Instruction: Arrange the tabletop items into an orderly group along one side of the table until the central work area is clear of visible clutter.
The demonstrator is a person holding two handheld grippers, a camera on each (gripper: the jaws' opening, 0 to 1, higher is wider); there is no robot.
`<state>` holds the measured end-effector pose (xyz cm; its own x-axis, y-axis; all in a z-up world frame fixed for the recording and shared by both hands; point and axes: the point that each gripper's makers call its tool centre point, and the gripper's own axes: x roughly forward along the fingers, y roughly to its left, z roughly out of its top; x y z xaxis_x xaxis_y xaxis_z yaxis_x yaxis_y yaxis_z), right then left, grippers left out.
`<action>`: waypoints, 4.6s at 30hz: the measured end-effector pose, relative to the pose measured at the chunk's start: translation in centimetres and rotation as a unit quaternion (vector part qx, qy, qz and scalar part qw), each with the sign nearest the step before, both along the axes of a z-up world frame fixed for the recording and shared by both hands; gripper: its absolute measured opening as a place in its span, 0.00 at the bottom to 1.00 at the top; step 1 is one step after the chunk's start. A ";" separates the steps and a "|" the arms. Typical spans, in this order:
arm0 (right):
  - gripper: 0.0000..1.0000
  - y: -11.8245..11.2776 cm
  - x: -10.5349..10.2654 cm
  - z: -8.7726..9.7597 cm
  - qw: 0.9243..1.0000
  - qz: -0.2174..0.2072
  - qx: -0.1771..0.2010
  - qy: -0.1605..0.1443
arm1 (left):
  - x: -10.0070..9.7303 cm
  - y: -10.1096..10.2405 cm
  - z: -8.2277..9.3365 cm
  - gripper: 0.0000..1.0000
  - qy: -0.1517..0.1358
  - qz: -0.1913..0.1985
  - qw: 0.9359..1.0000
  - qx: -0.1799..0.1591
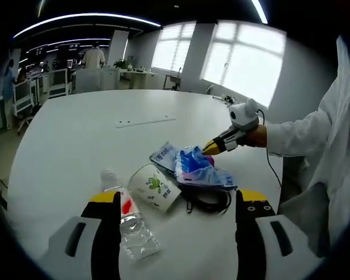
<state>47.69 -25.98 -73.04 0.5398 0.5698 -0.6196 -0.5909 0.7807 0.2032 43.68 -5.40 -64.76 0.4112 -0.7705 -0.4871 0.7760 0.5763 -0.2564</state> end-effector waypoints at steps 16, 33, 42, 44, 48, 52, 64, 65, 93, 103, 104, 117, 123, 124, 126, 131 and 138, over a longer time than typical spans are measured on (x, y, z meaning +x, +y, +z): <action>0.00 -0.2 -0.4 1.4 0.999 -0.022 0.035 -0.007 | -0.1 -1.0 0.5 0.81 -0.006 -0.005 1.000 -0.006; 0.00 -0.6 -0.9 3.0 0.995 -0.060 0.082 -0.007 | 0.1 -3.3 1.4 0.77 -0.013 -0.018 1.000 -0.016; 0.00 -1.0 -1.3 3.7 0.991 -0.077 0.105 -0.007 | -0.7 -5.1 1.0 0.74 -0.005 -0.033 0.999 -0.015; 0.00 -1.0 -1.4 3.8 0.991 -0.080 0.109 -0.007 | -0.8 -5.4 1.0 0.74 -0.002 -0.034 0.999 -0.016; 0.00 -0.8 -1.7 4.1 0.990 -0.082 0.112 -0.008 | -0.9 -6.1 0.9 0.71 0.005 -0.033 0.999 -0.020; 0.00 -0.8 -1.9 4.1 0.990 -0.085 0.114 -0.009 | -1.2 -7.1 0.5 0.70 0.016 -0.036 0.999 -0.019; 0.00 -1.1 -2.1 4.0 0.989 -0.092 0.116 -0.010 | -1.4 -8.8 -1.2 0.66 0.049 -0.023 0.998 -0.011; 0.00 -1.1 -2.2 3.9 0.989 -0.092 0.115 -0.010 | -1.5 -9.0 -1.4 0.65 0.053 -0.023 0.998 -0.011; 0.00 -1.2 -2.7 3.9 0.987 -0.099 0.124 -0.012 | -2.5 -10.3 -5.9 0.06 0.096 0.016 0.992 0.077; 0.00 -1.4 -3.2 4.4 0.986 -0.101 0.131 -0.013 | -2.8 -10.3 -5.9 0.00 0.102 0.010 0.992 0.077; 0.00 -1.4 -3.2 4.4 0.986 -0.102 0.131 -0.014 | -2.8 -10.4 -5.9 0.00 0.102 0.009 0.992 0.077; 0.00 -2.1 -3.5 6.5 0.984 -0.111 0.137 -0.035 | -2.1 -10.7 -3.8 0.00 0.087 0.004 0.994 0.065; 0.00 -2.3 -3.7 7.6 0.983 -0.115 0.137 -0.046 | -1.9 -10.9 -2.8 0.00 0.082 -0.006 0.995 0.061; 0.00 -2.3 -3.8 7.8 0.983 -0.115 0.137 -0.048 | -1.8 -10.9 -2.7 0.00 0.078 -0.009 0.995 0.062; 0.00 -2.3 -3.8 8.1 0.983 -0.116 0.135 -0.051 | -1.7 -11.0 -2.2 0.00 0.076 -0.010 0.995 0.059; 0.00 -2.7 -3.9 9.1 0.981 -0.122 0.138 -0.062 | -1.6 -11.3 -1.2 0.00 0.071 -0.013 0.996 0.050; 0.00 -2.8 -4.2 10.7 0.980 -0.120 0.137 -0.080 | -1.2 -11.5 0.6 0.00 0.049 -0.021 0.997 0.050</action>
